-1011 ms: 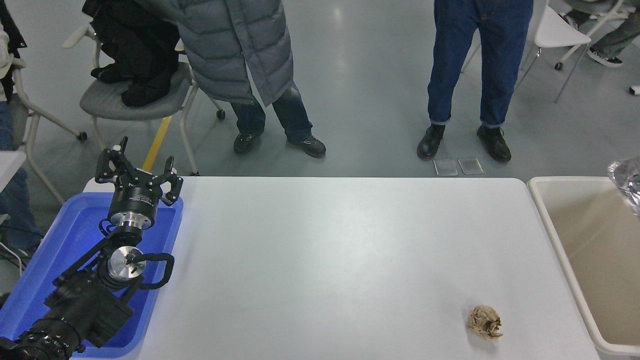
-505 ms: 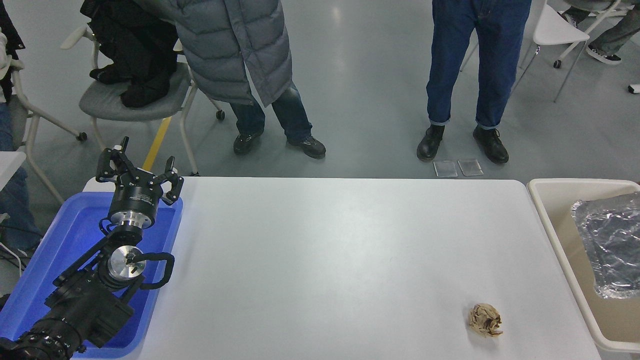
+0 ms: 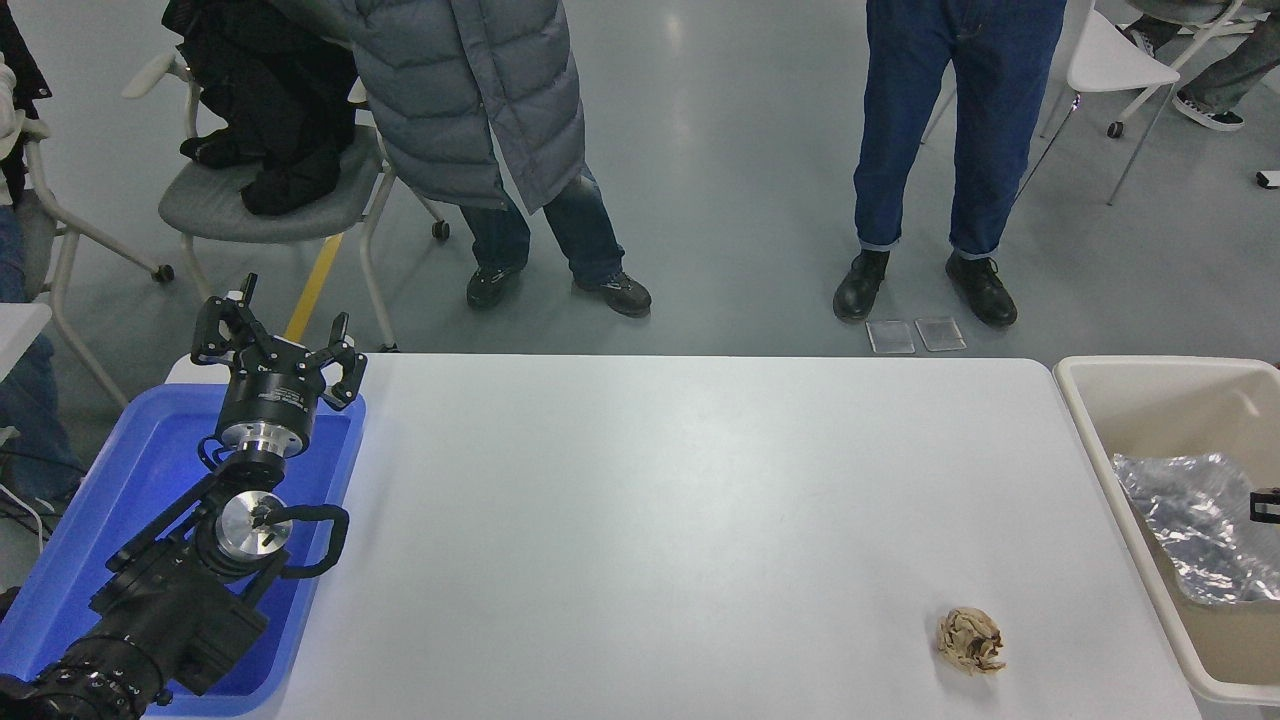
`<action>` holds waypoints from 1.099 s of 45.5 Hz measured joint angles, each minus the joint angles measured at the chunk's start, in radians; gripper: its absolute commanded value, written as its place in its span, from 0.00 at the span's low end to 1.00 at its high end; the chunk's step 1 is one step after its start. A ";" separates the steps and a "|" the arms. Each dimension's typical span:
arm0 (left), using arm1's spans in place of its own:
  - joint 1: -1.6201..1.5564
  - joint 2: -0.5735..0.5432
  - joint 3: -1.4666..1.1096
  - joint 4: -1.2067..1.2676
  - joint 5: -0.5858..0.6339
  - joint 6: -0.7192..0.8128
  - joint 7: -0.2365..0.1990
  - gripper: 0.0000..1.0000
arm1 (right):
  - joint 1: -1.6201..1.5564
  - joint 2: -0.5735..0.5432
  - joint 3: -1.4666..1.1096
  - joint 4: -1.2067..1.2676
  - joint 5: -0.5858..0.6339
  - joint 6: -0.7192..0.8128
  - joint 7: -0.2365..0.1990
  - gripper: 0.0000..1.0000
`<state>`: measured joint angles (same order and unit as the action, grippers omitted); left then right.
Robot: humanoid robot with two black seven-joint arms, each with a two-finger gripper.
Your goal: Pick up foil plate and place in dustbin
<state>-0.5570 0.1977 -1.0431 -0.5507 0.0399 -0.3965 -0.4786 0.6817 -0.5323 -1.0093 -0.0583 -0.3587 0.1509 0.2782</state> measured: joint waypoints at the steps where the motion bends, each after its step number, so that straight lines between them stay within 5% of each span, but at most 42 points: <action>1: 0.000 0.000 0.000 0.000 0.000 0.000 0.000 0.99 | 0.003 0.000 0.000 -0.001 0.001 0.000 0.001 1.00; 34: 0.000 -0.001 0.000 0.000 0.000 -0.001 0.000 0.99 | 0.356 0.041 0.003 0.036 0.011 0.290 0.066 1.00; 50: 0.000 -0.001 0.000 0.000 0.000 -0.001 0.000 0.99 | 0.717 0.000 -0.040 0.469 -0.075 0.343 0.058 1.00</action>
<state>-0.5567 0.1967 -1.0431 -0.5507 0.0399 -0.3973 -0.4786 1.3992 -0.5326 -1.0497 0.4103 -0.4340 0.4942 0.3365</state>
